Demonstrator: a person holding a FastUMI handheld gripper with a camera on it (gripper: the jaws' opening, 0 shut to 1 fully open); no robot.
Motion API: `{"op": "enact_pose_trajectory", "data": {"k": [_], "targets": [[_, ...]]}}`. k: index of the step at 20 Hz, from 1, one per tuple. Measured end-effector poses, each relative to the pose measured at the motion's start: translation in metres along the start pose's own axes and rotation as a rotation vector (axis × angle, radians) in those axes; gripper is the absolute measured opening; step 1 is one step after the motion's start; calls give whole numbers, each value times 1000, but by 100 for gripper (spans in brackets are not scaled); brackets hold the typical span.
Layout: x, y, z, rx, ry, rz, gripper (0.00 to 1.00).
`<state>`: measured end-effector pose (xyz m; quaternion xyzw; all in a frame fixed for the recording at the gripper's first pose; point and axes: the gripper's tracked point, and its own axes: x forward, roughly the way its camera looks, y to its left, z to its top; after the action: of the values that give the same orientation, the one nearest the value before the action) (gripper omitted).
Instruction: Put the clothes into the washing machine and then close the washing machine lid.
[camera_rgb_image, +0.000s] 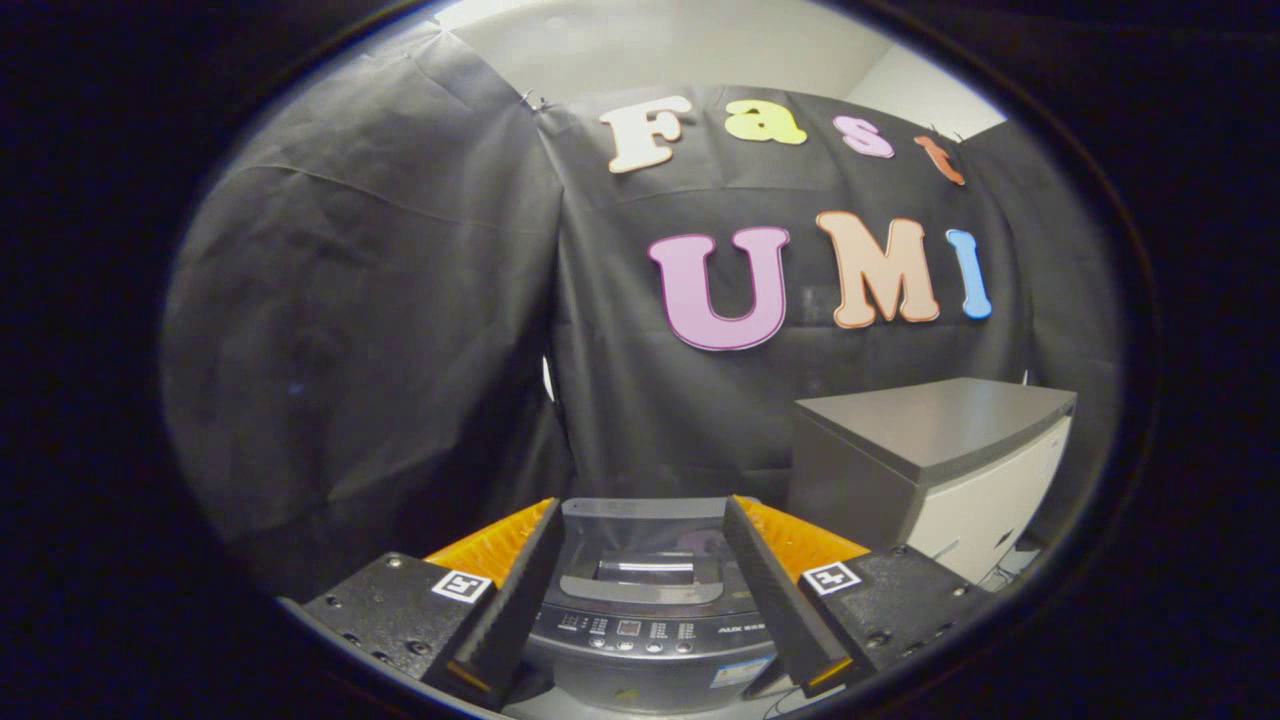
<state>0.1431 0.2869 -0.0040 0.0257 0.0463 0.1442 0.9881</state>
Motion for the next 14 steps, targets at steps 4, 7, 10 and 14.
{"op": "enact_pose_trajectory", "data": {"k": [4, 7, 10, 14], "targets": [[-34, -11, -4, -73, -25, -5, 97], [-59, -20, 0, -81, -47, -22, 98], [-79, -29, 4, -65, -46, -34, 98], [-99, -44, -1, -15, -38, -46, 98]]}}
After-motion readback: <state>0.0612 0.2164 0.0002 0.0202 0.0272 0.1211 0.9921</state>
